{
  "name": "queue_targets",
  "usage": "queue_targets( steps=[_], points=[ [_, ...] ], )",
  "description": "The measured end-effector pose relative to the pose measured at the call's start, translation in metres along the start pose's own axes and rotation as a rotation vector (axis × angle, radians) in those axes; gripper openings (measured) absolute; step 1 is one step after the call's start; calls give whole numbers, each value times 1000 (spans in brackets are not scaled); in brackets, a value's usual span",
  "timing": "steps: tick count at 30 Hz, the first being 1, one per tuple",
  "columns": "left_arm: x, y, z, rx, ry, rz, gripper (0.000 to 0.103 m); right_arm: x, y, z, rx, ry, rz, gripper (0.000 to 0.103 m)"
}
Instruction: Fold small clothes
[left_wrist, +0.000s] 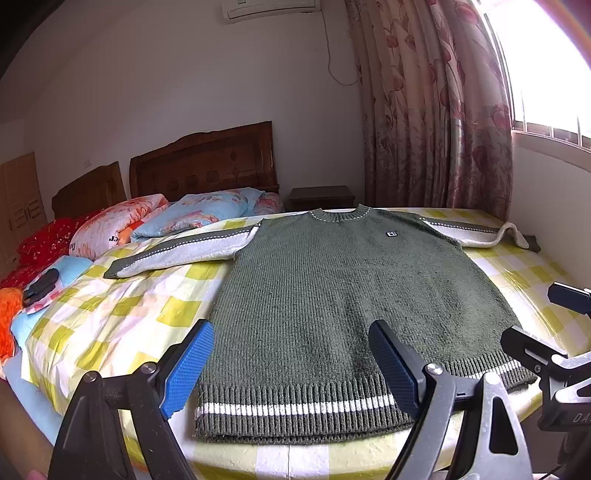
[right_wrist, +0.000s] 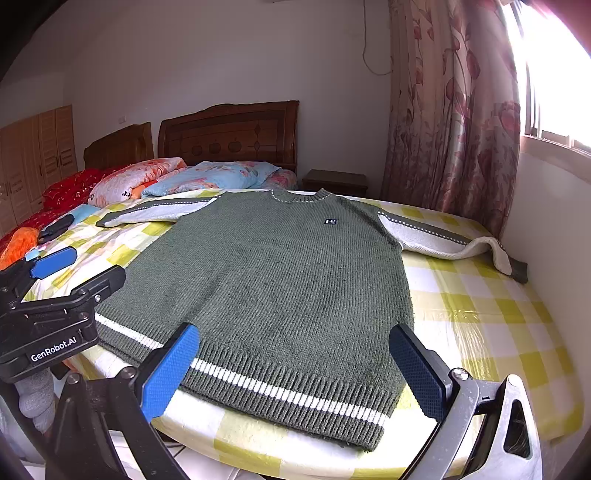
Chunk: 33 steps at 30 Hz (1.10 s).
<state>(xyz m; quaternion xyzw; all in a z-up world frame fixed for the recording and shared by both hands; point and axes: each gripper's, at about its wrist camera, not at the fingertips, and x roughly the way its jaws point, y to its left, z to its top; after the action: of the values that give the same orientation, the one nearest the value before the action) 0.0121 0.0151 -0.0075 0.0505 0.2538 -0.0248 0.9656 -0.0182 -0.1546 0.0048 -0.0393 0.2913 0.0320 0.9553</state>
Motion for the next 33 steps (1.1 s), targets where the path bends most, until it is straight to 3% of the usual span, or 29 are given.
queue_targets(
  steps=[33],
  points=[
    [4, 3, -5, -8, 16, -5, 87, 5, -4, -4, 23, 17, 15, 103]
  ],
)
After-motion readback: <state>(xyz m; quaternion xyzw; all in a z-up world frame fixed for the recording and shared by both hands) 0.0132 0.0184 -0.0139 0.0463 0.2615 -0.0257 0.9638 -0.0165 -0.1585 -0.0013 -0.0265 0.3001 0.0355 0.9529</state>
